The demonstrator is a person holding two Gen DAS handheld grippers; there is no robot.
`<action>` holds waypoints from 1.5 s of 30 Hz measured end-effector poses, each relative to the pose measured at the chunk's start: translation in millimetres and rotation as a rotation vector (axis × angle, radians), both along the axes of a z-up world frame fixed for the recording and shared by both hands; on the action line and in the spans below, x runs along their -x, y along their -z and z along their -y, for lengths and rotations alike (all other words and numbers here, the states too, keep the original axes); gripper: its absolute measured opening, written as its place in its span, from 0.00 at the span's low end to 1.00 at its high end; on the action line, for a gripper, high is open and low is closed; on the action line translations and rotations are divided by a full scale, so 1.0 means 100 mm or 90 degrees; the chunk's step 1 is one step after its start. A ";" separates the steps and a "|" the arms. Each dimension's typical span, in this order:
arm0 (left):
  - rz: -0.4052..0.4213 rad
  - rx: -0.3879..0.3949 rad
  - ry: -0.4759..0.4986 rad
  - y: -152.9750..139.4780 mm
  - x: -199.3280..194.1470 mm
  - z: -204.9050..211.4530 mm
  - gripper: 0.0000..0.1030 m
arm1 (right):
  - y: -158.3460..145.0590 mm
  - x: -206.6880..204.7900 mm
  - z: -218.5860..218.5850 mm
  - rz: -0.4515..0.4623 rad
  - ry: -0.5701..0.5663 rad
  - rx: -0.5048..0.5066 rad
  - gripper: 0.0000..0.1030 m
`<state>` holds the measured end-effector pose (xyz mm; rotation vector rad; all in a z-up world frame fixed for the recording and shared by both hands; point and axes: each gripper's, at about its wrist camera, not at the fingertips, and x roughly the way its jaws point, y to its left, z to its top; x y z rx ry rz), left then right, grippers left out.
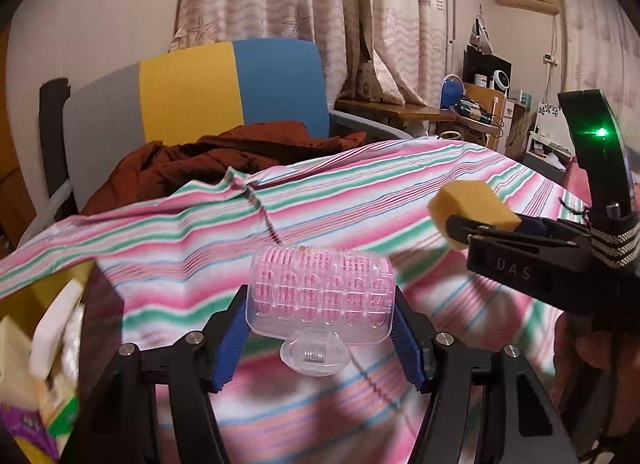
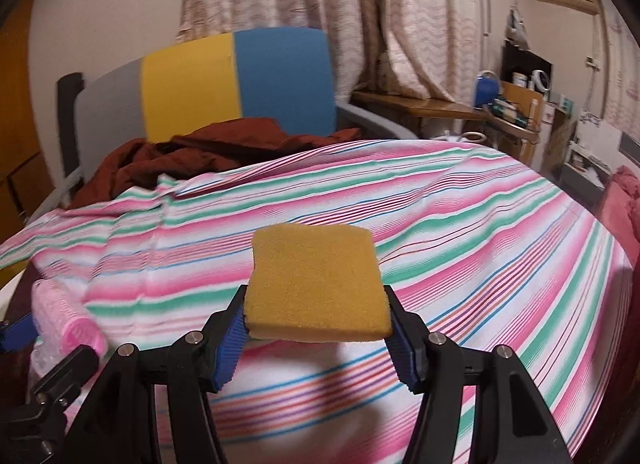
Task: Organize objects
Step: 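Carry the pink hair roller and yellow sponge into the gold tray and release both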
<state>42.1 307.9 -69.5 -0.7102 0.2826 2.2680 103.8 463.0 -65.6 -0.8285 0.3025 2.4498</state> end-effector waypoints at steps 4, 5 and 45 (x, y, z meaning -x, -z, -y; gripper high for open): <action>0.005 -0.013 0.003 -0.08 -0.14 0.21 0.63 | -0.04 -0.01 0.20 -0.003 -0.029 0.027 0.61; 0.001 -0.012 0.003 -0.11 -0.19 0.28 0.63 | -0.08 -0.02 0.25 -0.005 -0.039 0.034 0.61; 0.065 -0.032 -0.271 -0.24 -0.23 2.98 0.63 | -0.52 0.60 2.58 0.027 -0.497 0.087 0.61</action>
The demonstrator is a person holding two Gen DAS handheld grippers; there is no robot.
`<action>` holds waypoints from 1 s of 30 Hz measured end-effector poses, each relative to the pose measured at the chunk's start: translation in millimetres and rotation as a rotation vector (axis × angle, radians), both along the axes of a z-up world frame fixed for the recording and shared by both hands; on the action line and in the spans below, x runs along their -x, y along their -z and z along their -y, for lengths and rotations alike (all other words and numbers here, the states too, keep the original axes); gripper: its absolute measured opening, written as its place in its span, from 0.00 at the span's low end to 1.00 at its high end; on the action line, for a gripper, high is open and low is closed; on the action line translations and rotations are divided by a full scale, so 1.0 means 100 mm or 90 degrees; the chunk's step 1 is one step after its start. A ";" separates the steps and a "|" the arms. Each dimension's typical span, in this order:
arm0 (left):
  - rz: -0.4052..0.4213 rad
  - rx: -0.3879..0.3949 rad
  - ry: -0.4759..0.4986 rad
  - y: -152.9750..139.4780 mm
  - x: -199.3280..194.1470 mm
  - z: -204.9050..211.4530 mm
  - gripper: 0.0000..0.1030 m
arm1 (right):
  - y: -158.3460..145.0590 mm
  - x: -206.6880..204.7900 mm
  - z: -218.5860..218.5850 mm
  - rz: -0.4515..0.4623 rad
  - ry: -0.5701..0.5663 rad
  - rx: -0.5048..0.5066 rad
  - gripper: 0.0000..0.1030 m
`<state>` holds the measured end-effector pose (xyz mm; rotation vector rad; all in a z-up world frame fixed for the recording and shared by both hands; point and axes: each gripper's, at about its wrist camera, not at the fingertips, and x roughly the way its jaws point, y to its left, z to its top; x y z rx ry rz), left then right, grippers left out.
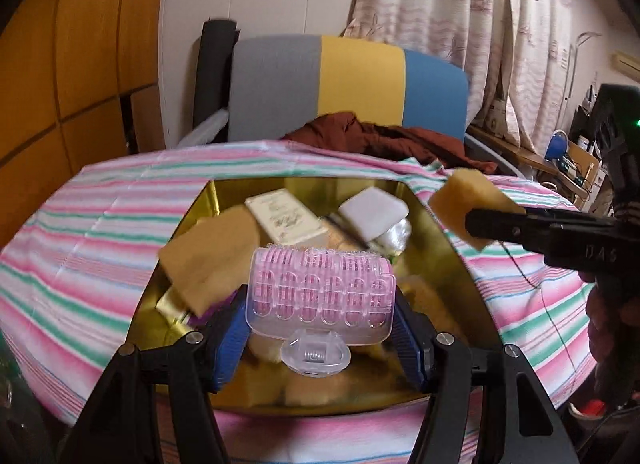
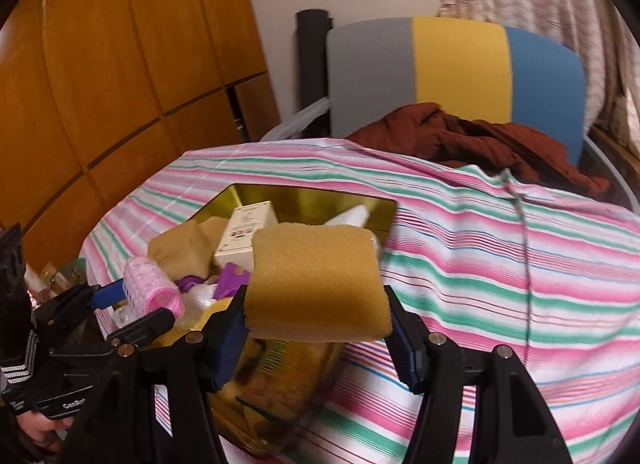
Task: Organize objects
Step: 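Carry the pink hair roller and yellow sponge into the gold tray and release both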
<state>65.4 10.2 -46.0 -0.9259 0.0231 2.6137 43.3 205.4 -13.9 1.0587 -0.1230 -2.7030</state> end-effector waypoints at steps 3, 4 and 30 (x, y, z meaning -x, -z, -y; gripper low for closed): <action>0.011 0.003 0.016 0.04 0.00 0.00 0.63 | 0.03 0.09 0.11 0.013 -0.011 -0.002 0.61; 0.012 0.009 0.024 0.05 0.00 -0.02 0.63 | 0.04 0.12 0.14 0.017 -0.011 -0.004 0.61; -0.072 -0.007 -0.109 -0.21 -0.02 0.20 1.00 | 0.14 0.34 0.19 0.051 0.018 0.016 0.70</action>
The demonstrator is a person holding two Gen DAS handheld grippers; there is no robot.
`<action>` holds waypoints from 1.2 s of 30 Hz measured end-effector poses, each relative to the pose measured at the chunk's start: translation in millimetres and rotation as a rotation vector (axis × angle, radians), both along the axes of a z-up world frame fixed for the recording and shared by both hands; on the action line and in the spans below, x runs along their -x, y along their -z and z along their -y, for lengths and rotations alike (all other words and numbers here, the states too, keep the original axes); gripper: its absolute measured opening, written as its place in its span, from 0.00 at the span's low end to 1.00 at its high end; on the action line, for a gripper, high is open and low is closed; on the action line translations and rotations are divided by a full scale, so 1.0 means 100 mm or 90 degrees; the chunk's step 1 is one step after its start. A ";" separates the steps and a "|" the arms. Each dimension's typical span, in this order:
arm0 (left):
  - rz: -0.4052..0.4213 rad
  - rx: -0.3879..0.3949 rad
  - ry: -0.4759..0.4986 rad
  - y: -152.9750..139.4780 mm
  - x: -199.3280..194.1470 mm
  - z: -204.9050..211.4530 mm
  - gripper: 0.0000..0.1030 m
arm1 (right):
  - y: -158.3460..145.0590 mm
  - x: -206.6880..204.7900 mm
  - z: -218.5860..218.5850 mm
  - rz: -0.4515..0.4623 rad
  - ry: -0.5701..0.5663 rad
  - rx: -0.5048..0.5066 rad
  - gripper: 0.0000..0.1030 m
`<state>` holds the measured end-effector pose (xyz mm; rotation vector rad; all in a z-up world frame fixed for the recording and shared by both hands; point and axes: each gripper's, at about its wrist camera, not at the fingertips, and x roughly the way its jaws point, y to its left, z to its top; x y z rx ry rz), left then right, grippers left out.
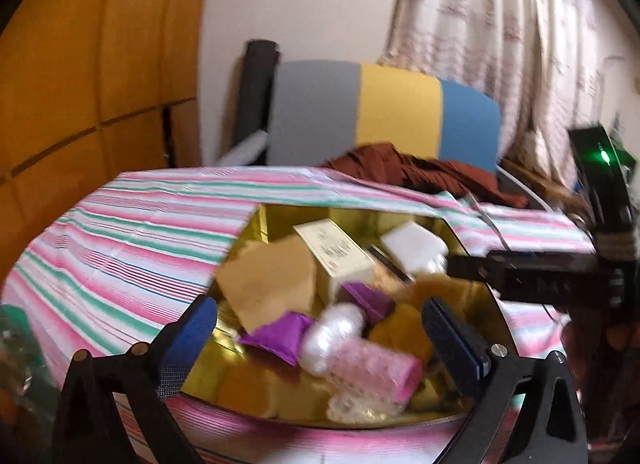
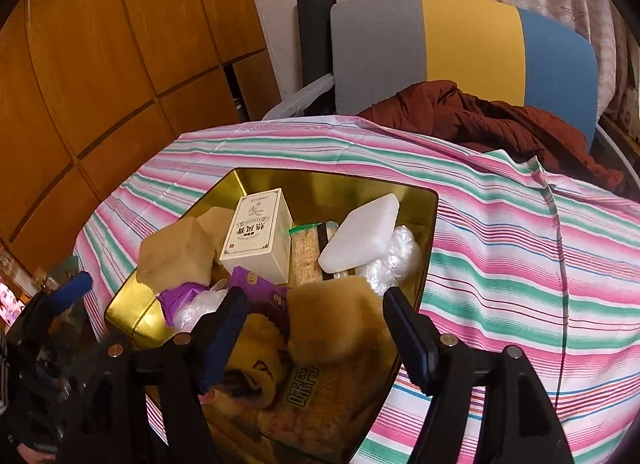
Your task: Organize objects
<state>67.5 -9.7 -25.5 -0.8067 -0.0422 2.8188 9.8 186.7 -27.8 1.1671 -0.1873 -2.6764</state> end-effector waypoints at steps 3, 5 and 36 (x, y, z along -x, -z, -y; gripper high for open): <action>-0.012 0.009 -0.038 -0.06 0.01 0.02 1.00 | -0.02 -0.04 -0.08 -0.002 -0.007 0.045 0.70; -0.006 0.019 -0.059 -0.08 0.03 0.01 1.00 | -0.02 -0.05 -0.09 0.008 0.000 0.031 0.69; 0.205 0.094 -0.153 -0.06 0.29 -0.20 1.00 | -0.14 -0.18 0.08 0.035 0.055 -0.068 0.61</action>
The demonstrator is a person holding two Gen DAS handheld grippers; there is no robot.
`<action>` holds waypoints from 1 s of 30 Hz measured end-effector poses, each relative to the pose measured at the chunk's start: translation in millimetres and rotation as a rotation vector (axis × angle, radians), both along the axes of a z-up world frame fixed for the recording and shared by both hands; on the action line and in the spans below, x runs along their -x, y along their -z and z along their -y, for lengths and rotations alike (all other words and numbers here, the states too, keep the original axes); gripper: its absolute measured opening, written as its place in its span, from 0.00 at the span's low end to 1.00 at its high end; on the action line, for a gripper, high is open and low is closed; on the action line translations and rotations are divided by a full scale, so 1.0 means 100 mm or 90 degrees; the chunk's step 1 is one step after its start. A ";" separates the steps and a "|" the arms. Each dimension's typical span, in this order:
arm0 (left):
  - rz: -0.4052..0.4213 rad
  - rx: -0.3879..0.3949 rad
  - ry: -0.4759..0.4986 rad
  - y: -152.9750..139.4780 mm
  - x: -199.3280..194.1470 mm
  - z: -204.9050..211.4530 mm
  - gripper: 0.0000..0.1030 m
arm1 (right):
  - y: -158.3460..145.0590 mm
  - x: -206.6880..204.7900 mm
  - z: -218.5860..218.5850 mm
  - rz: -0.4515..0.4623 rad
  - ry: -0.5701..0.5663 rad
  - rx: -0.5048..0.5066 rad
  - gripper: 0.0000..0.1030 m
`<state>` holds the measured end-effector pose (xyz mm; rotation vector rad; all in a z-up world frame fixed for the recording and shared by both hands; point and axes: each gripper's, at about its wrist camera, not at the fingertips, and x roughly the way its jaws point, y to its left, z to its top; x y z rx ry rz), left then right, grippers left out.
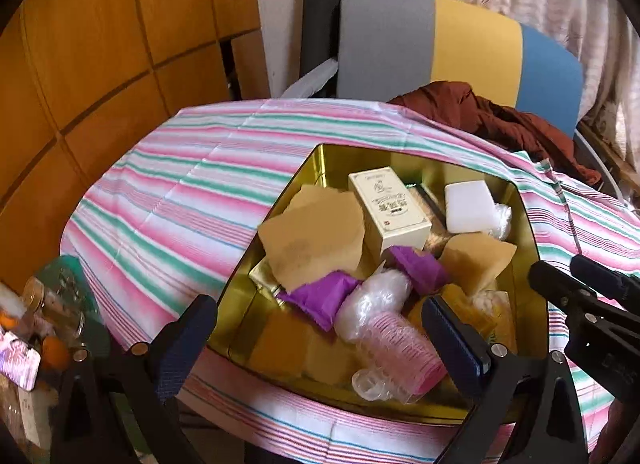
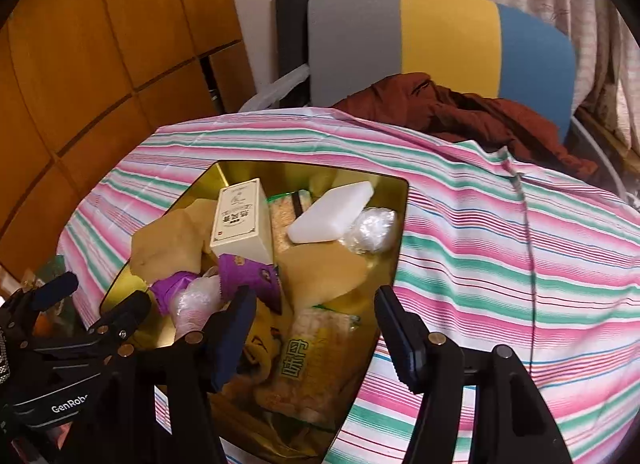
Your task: Organize objects
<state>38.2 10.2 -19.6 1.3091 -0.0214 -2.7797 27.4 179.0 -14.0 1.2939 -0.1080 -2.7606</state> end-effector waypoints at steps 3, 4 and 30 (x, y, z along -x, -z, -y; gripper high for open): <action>0.010 0.003 -0.009 0.01 0.02 0.02 1.00 | 0.03 0.00 0.02 0.004 0.011 -0.018 0.61; 0.012 0.006 -0.012 0.01 0.02 0.03 1.00 | 0.04 0.00 0.03 0.005 0.012 -0.019 0.61; 0.038 0.006 -0.023 -0.04 0.02 0.00 1.00 | 0.07 -0.02 0.06 0.027 0.074 -0.050 0.61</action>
